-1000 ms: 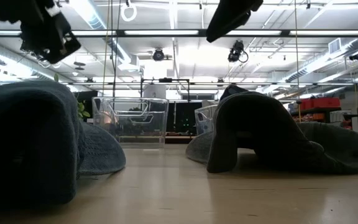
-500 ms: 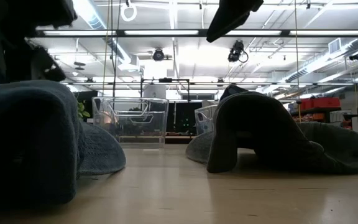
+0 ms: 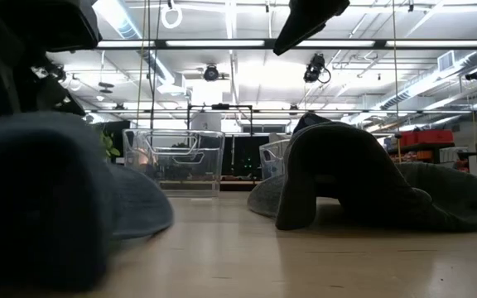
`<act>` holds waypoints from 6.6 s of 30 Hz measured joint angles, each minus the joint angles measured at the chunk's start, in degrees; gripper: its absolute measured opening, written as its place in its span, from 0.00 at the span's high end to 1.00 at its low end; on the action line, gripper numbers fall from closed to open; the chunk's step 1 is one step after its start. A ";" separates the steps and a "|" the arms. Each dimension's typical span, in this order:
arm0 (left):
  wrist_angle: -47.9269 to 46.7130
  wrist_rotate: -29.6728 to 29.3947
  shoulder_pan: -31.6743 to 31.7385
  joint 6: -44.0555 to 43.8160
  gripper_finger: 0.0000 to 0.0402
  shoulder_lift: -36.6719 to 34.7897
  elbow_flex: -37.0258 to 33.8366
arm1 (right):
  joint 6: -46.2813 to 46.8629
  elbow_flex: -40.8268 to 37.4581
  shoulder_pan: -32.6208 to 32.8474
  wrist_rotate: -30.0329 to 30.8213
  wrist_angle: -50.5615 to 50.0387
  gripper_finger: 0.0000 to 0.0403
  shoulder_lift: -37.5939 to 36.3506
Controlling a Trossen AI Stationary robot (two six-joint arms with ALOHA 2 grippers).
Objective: Pick & Place hat
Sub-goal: Put the blue cap into the right transparent bin, then put the middle black cap into the left transparent bin
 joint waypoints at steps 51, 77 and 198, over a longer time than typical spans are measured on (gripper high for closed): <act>-23.14 6.32 30.37 42.76 0.98 -10.15 23.26 | 0.84 4.46 2.11 -1.29 17.28 0.58 1.35; -17.50 6.39 35.21 45.03 0.98 -8.41 23.22 | 2.97 4.44 -6.61 -2.99 15.09 0.62 7.13; -27.51 -1.10 34.05 41.67 0.60 -8.93 23.26 | 15.07 -25.49 -38.89 -19.31 15.86 0.64 -29.30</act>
